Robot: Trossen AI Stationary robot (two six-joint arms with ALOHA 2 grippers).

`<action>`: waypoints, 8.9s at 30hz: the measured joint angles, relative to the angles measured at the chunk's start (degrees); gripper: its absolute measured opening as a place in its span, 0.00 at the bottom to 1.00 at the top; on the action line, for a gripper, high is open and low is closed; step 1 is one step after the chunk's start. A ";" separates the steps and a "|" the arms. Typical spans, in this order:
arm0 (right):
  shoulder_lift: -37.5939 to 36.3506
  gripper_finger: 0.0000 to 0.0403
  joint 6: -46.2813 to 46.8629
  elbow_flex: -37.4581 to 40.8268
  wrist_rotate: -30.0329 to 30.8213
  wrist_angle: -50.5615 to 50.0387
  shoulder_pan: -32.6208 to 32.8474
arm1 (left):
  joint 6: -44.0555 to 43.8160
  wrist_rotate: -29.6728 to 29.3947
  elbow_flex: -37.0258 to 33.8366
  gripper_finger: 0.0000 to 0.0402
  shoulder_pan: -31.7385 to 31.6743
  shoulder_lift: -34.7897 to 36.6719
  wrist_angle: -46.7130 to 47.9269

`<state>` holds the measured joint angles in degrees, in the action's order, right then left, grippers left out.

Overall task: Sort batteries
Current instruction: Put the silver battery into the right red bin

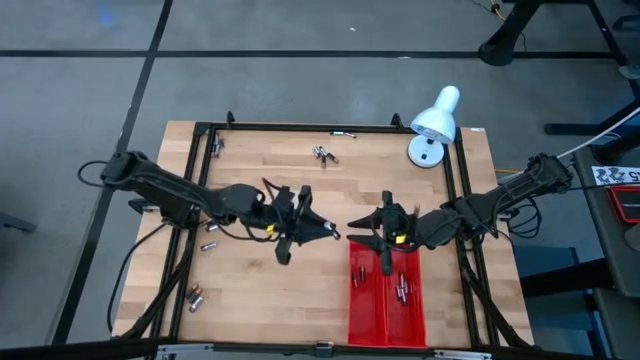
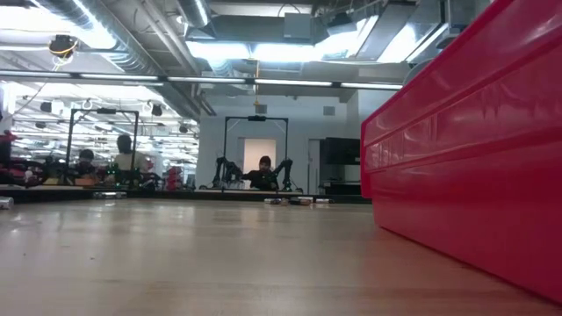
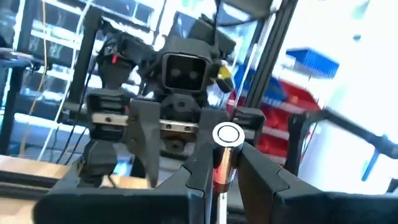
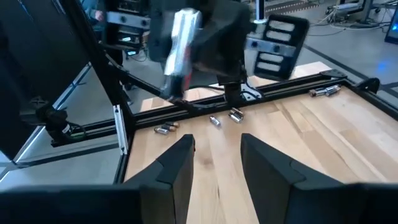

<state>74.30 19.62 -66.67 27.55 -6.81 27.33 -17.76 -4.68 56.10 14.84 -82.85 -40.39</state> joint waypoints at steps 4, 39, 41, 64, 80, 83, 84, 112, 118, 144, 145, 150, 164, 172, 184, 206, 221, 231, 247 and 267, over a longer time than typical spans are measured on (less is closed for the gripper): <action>0.00 0.33 1.46 0.00 -0.07 -0.04 0.00 | -4.65 -0.18 -5.87 0.12 -0.31 -0.23 -12.48; 4.81 0.71 11.67 0.00 -11.71 3.95 -9.12 | -6.47 -0.64 -8.22 0.13 -2.26 -0.19 -4.94; 4.81 0.67 11.67 0.00 -11.79 3.94 -9.52 | -6.42 -1.24 -8.22 0.13 -2.26 -0.19 -4.65; 6.00 0.37 11.65 -0.06 -13.22 4.11 -9.38 | -6.81 -4.73 -8.20 0.13 -2.26 -0.17 -2.86; 6.97 0.24 11.41 0.00 -12.57 3.95 -9.38 | -10.06 -6.30 -8.14 0.13 -2.23 -0.13 0.55; 6.97 0.14 11.43 0.02 -12.33 3.81 -9.38 | -9.26 -6.95 -8.14 0.13 -2.21 -0.13 0.29; 6.97 0.12 11.41 0.02 -12.23 3.81 -9.38 | -9.24 -7.44 -8.14 0.13 -2.19 -0.13 0.29; 5.58 0.12 9.88 -0.07 -8.15 3.06 -9.35 | -6.45 -8.17 -8.20 0.59 -3.00 6.32 14.07; 4.27 0.12 8.61 -0.07 -6.62 1.97 -9.35 | -9.20 -8.14 -8.22 0.61 -3.00 11.02 26.27; 3.93 0.12 8.41 -0.04 -7.21 2.23 -9.35 | -14.56 -8.16 -8.22 0.61 -0.88 11.59 31.22; 3.93 0.12 8.41 -0.04 -7.23 2.23 -9.35 | -14.56 -8.16 -8.22 0.61 -0.88 11.59 31.22; 3.93 0.12 8.39 -0.04 -7.71 2.26 -9.35 | -14.55 -8.18 -8.22 0.61 -0.90 11.59 31.22; 3.95 0.12 8.12 -0.02 -7.69 2.23 -9.35 | -14.39 -8.21 -8.22 0.61 -0.90 11.57 31.22; 3.96 0.12 7.06 0.00 -7.69 2.23 -9.35 | -13.57 -9.53 -8.22 0.61 -0.96 11.55 31.22; 3.96 0.12 6.88 0.02 -7.69 1.09 -9.35 | -13.20 -10.11 -8.22 0.61 -1.01 11.55 31.24; 3.96 0.12 15.16 0.01 -23.85 -15.35 -6.77 | -12.11 -11.00 -8.22 0.61 -0.99 11.55 31.96; 4.15 0.12 40.69 0.02 -24.24 -39.59 16.29 | -13.71 -11.00 -11.81 0.61 -1.94 11.50 30.44; 4.39 0.18 46.80 9.22 -22.36 -38.26 15.57 | -13.42 -9.42 -11.81 0.61 -4.54 11.50 30.27; 3.94 0.35 40.59 10.07 -24.42 -41.17 11.46 | -15.74 -8.66 -11.81 0.61 -0.78 11.52 35.41; -4.74 0.33 27.30 2.75 -0.23 -42.64 7.89 | -38.96 8.43 -10.47 0.51 6.06 11.61 102.92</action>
<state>69.56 46.92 -63.92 27.31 -49.45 35.22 -56.72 3.75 45.63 20.90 -71.24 62.53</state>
